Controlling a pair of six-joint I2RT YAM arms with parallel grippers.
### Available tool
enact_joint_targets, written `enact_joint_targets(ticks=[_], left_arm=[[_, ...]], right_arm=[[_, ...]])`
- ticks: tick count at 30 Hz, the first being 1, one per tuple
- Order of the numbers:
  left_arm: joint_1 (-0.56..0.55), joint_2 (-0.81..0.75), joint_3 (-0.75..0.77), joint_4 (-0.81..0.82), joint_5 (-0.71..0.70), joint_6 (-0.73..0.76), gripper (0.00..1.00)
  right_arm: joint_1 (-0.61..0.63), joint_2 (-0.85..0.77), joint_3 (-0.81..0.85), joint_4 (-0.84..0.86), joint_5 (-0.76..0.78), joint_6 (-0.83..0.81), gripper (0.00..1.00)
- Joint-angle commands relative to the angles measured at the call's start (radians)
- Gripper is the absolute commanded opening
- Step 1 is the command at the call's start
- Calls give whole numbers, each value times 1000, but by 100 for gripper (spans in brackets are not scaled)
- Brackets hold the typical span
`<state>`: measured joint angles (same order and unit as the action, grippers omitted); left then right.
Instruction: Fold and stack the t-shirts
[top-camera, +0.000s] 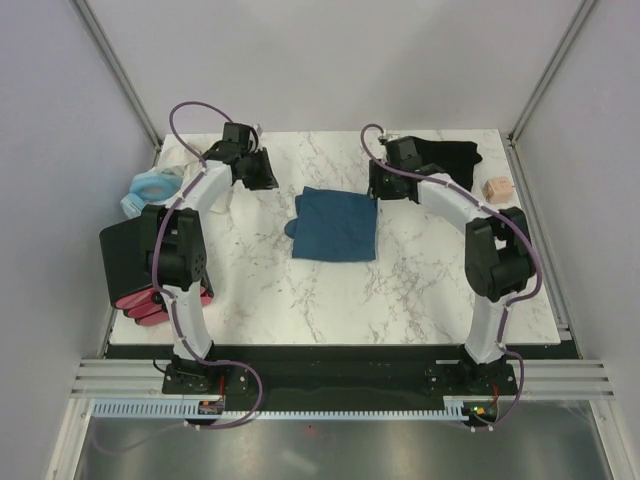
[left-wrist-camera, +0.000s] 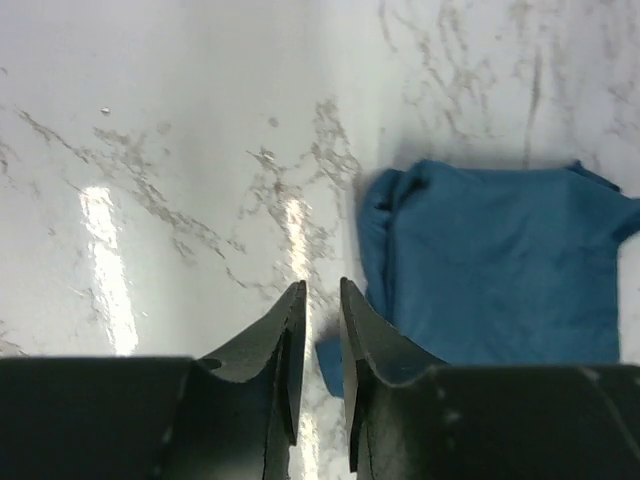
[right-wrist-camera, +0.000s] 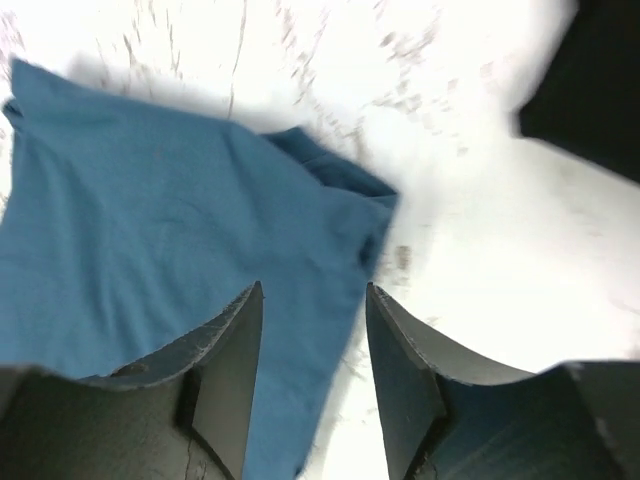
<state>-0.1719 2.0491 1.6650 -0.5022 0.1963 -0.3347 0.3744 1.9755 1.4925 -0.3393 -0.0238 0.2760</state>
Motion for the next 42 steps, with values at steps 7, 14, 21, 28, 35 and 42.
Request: enact_joint_targets(ticks=[7, 14, 21, 28, 35, 42], left_arm=[[-12, -87, -132, -24, 406, -140, 39], [-11, -61, -246, 36, 505, -225, 46], [3, -50, -281, 28, 508, -245, 49], [25, -43, -272, -59, 421, -231, 49], [48, -18, -258, -121, 377, -179, 50], [57, 71, -206, -124, 394, -136, 50]], right_arm=[[-101, -144, -58, -112, -177, 55, 68], [-121, -133, -184, -61, -330, 127, 67], [-164, -141, -345, 43, -399, 189, 71], [-172, -86, -405, 124, -478, 232, 72], [-172, 2, -422, 245, -573, 288, 73], [-173, 45, -446, 316, -599, 319, 68]])
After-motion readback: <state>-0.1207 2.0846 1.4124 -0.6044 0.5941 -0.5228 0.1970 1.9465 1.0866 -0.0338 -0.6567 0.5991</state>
